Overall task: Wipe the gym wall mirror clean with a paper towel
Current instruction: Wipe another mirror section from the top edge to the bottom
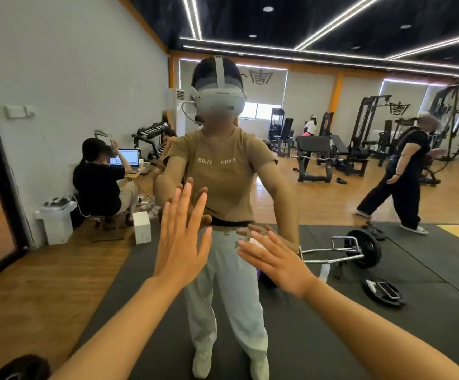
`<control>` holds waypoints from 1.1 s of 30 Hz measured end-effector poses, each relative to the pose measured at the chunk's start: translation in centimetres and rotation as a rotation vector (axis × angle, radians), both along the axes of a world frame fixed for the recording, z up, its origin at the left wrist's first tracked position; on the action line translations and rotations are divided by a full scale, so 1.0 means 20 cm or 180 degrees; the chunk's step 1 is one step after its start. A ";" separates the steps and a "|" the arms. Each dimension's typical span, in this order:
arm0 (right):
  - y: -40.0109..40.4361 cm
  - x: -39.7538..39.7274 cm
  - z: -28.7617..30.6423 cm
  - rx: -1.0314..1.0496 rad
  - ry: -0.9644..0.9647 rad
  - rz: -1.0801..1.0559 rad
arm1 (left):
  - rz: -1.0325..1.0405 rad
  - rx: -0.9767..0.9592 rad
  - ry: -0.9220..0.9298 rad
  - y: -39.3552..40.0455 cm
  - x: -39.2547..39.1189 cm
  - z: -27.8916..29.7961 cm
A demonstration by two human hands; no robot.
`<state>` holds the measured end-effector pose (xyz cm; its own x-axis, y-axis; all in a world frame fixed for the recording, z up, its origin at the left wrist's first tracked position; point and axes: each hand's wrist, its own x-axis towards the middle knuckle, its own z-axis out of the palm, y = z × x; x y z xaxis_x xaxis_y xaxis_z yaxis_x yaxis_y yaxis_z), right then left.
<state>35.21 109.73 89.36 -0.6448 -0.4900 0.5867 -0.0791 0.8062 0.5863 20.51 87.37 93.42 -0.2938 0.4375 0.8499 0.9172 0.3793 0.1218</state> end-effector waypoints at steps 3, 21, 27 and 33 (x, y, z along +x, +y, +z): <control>0.07 0.02 0.10 0.0415 -0.0182 0.0072 | 0.0015 -0.0039 -0.0021 0.02 0.03 -0.01; 0.24 0.10 0.64 -0.1414 0.1826 0.0104 | 0.0085 0.0413 0.0046 0.38 0.25 0.01; 0.40 0.26 0.04 -0.0482 0.0823 -0.0114 | 0.0030 0.0177 0.0183 0.52 0.35 -0.05; 0.55 0.41 0.06 0.0545 0.0205 -0.0208 | 0.0070 0.0049 0.0222 0.59 0.44 -0.13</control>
<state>43.40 120.71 90.64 -0.6422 -0.5445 0.5395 0.0124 0.6964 0.7175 29.32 99.18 90.75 -0.2431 0.4182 0.8752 0.9151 0.3981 0.0639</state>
